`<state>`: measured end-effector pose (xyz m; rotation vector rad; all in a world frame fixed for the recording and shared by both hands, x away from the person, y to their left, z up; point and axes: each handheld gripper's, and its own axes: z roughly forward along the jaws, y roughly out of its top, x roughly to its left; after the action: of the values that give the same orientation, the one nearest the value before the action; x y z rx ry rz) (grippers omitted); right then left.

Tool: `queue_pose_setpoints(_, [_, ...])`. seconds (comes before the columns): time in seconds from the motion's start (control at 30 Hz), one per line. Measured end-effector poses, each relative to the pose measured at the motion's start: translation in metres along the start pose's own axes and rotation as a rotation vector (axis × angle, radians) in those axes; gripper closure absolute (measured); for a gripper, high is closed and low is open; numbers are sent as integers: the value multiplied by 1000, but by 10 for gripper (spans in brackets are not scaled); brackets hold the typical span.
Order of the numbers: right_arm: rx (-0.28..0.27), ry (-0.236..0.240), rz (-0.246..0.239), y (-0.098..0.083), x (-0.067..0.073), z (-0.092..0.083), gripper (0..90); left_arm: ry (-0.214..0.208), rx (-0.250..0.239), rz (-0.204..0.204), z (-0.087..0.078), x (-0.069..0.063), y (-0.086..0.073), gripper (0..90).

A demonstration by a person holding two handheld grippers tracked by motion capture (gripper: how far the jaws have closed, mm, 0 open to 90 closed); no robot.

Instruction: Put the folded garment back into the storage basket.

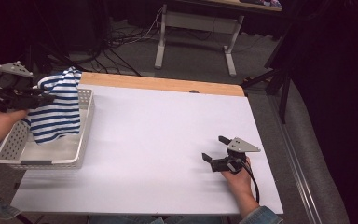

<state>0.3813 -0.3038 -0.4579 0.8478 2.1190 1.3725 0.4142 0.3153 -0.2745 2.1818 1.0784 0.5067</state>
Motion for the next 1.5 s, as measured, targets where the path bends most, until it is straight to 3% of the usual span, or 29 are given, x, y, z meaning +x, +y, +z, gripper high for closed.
queue_pose_setpoints(0.37, [0, 3, -2, 0, 0, 0, 2, -49, 45, -4, 13, 2, -16, 696])
queue_pose_setpoints(0.7, [-4, 6, 0, 0, 0, 0, 2, -75, 105, -38, 47, 10, -34, 696])
queue_pose_setpoints(0.87, [-5, 6, 0, 0, 0, 0, 2, -94, 119, -67, 61, 15, -43, 696])
queue_pose_setpoints(1.07, [-4, 7, -1, 0, 1, 0, 2, -105, 128, -69, 72, 18, -46, 695])
queue_pose_setpoints(1.5, [-5, 7, -2, 0, 0, 0, 2, -72, 176, -104, 106, 33, -44, 685])
